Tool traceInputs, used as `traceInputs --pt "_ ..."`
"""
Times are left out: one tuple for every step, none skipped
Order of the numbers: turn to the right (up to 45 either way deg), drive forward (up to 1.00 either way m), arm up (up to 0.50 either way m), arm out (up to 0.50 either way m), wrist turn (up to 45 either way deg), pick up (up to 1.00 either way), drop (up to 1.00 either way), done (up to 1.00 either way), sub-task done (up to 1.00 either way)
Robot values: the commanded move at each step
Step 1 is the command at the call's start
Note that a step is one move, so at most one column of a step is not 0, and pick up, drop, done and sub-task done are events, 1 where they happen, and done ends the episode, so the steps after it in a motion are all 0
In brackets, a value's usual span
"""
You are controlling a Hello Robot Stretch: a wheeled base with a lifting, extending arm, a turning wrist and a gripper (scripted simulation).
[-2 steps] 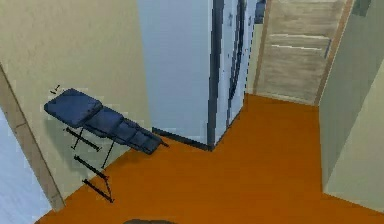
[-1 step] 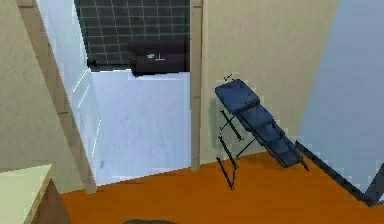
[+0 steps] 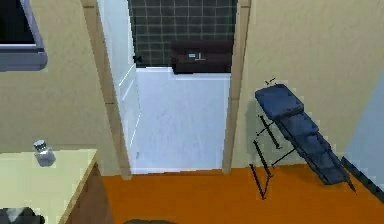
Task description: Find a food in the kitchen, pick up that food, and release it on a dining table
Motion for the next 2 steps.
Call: traceInputs --pt "0.0 0.85 0.0 0.0 0.0 0.0 0.0 0.0 0.0" --pt "-6.0 0.0 0.0 0.0 0.0 0.0 0.0 0.0 0.0"
